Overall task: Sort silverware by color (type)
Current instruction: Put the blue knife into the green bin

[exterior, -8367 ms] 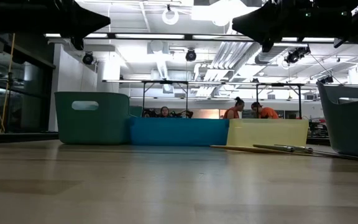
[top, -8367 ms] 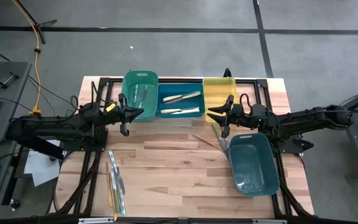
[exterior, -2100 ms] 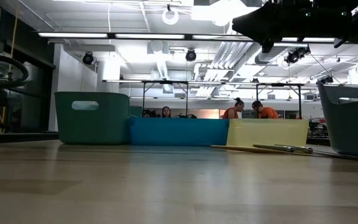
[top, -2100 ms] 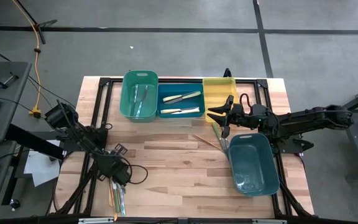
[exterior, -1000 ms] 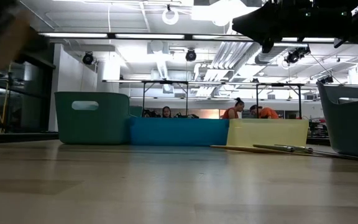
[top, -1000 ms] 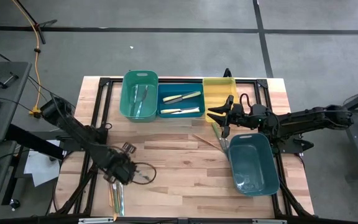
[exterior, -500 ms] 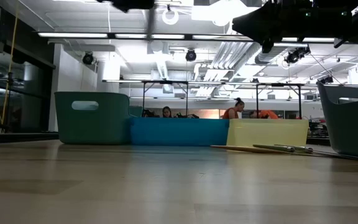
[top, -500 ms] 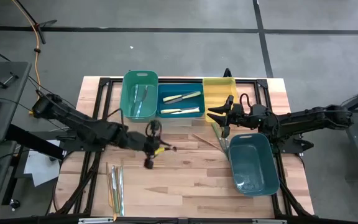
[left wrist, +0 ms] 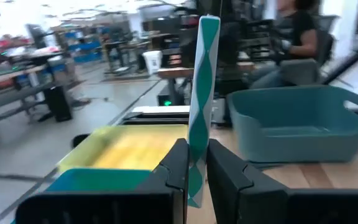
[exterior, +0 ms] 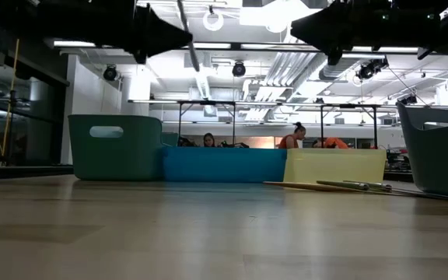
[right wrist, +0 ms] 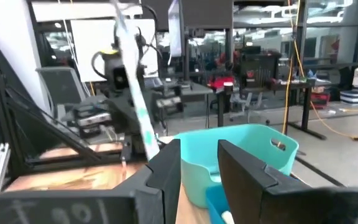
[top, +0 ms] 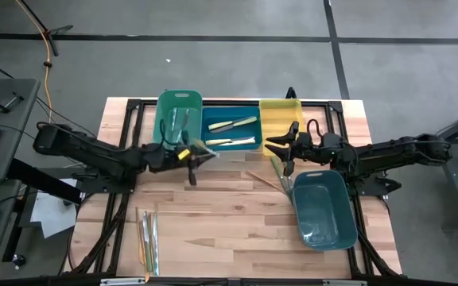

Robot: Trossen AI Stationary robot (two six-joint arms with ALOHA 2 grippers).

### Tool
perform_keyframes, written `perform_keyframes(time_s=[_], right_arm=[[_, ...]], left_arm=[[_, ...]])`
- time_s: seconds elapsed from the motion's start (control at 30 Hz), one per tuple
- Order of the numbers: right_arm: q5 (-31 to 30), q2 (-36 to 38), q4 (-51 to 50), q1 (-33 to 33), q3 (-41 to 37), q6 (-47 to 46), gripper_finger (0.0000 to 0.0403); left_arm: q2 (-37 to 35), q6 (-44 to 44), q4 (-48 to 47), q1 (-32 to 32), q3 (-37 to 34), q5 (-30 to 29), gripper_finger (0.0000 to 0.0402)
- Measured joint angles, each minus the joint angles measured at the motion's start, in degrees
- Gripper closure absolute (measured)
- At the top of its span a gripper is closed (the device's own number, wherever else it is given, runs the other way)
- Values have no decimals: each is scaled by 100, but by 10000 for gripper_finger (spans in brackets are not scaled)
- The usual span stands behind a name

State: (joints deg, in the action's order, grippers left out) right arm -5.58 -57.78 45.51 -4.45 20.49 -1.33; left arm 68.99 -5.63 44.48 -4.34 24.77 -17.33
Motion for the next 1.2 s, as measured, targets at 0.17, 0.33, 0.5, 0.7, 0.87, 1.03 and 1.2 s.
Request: perform_keyframes(time_s=[0.17, 0.33, 0.5, 0.7, 0.87, 1.03, 1.2], right_arm=[[541, -165, 274, 0, 0, -21, 300], [588, -811, 792, -1, 51, 75, 300], [455, -1193, 780, -7, 352, 278, 300], [486, -1228, 295, -7, 604, 282, 300], [502, -1228, 206, -7, 608, 282, 300], [501, -1230, 165, -7, 608, 282, 300], [500, -1228, 128, -7, 610, 282, 300]], left_arm=[[-333, 378, -556, 107, -156, -7, 374], [-642, 393, -1102, 107, -82, -2, 375], [-938, 393, -1384, 99, -79, 30, 374], [-1086, 396, -1629, 96, -78, 27, 375], [-1073, 398, -1709, 96, -79, 25, 375], [-1071, 398, -1725, 94, -79, 23, 374], [-1071, 416, -1727, 94, -79, -28, 376]])
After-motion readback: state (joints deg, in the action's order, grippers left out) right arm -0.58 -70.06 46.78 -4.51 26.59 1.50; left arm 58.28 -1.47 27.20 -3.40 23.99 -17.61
